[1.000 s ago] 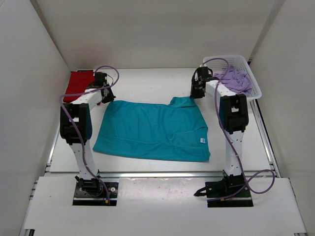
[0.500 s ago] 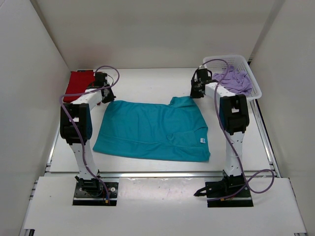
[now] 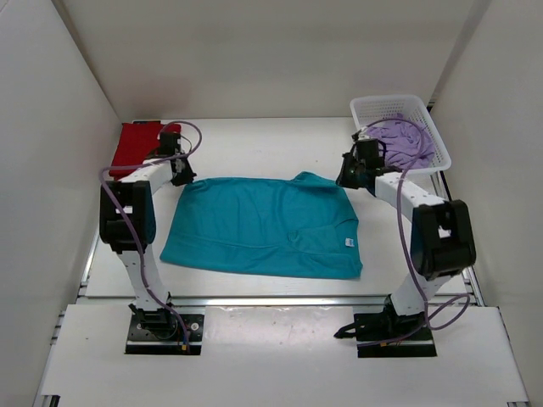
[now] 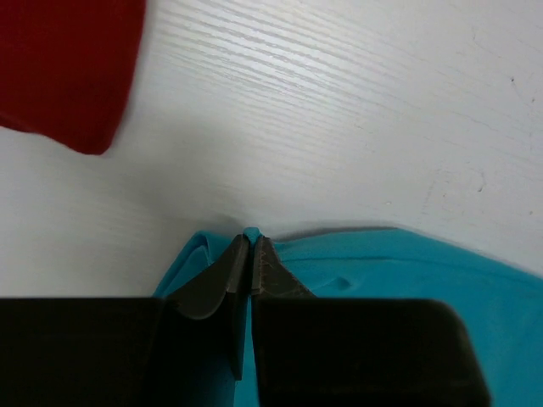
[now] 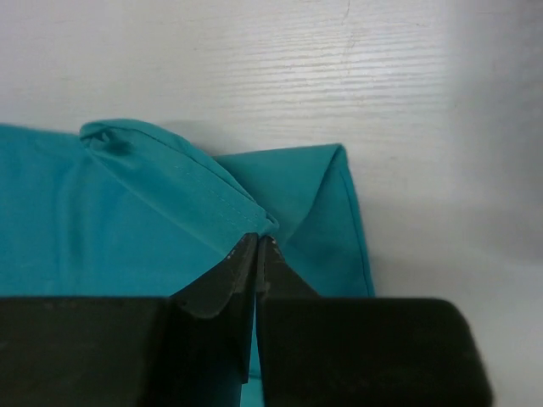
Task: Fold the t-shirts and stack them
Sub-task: Grap the side of the flattened tshirt furthest away from the robot with both arms, then fold the other side of the tshirt into a rectangle
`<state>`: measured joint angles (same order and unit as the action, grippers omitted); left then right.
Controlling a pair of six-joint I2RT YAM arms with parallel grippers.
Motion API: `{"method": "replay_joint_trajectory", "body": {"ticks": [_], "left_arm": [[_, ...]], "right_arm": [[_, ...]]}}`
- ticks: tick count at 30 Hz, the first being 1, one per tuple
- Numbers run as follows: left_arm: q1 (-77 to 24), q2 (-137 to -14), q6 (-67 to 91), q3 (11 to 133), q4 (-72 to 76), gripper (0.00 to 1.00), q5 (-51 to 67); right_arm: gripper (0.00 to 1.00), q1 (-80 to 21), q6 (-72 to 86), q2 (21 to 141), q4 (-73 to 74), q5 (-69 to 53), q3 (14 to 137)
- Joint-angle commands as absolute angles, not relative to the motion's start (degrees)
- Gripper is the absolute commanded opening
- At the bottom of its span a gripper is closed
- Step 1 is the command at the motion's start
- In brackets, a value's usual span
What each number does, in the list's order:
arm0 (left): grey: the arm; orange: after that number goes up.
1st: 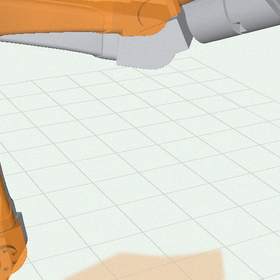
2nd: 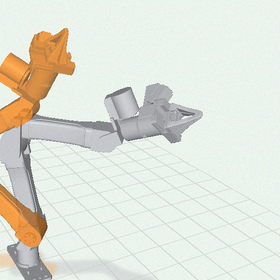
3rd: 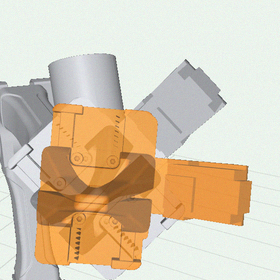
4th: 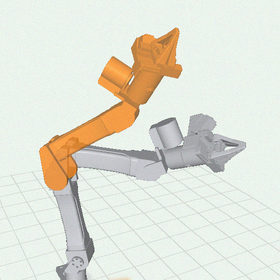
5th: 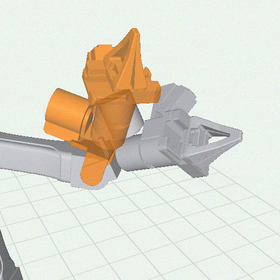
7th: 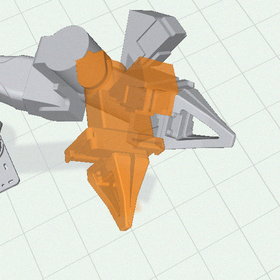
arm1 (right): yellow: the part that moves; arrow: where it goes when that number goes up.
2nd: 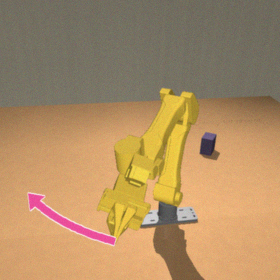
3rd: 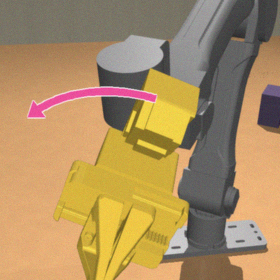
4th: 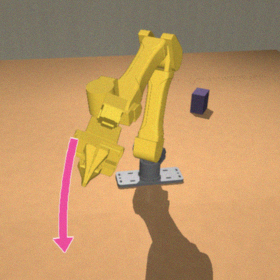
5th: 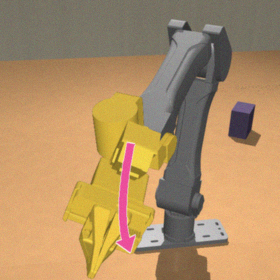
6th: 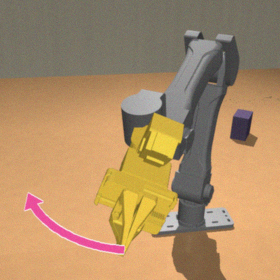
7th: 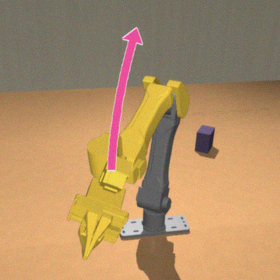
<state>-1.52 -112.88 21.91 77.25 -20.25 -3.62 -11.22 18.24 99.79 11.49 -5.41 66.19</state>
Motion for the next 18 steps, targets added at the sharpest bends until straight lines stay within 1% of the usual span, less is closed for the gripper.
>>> {"method": "replay_joint_trajectory", "body": {"ticks": [1, 4, 8, 9, 11, 18], "left_arm": [[-0.35, -105.48, 22.41, 76.55, -19.60, 0.00, -2.47], [-0.44, -102.84, 22.32, 74.10, -19.86, 0.00, -3.16], [-0.17, -98.27, 23.11, 67.88, -18.72, 0.00, -2.12], [2.00, -96.96, 22.94, 66.63, -18.20, 0.00, -2.11], [2.37, -94.50, 23.03, 64.96, -18.37, 0.00, -1.23], [3.25, -85.00, 23.38, 57.49, -18.37, 0.00, -1.58]], "right_arm": [[0.00, -11.60, 19.95, 92.39, 5.54, -5.71, 61.97], [0.00, -12.56, 20.39, 87.02, 6.23, -4.75, 57.32], [0.00, -11.96, 22.32, 76.93, 6.24, -4.92, 50.64], [0.00, -12.21, 22.32, 74.03, 6.33, -4.83, 47.93], [0.00, -12.83, 22.41, 70.16, 7.11, -4.13, 44.58], [0.00, -14.50, 22.24, 58.64, 11.34, -2.99, 38.50]]}}
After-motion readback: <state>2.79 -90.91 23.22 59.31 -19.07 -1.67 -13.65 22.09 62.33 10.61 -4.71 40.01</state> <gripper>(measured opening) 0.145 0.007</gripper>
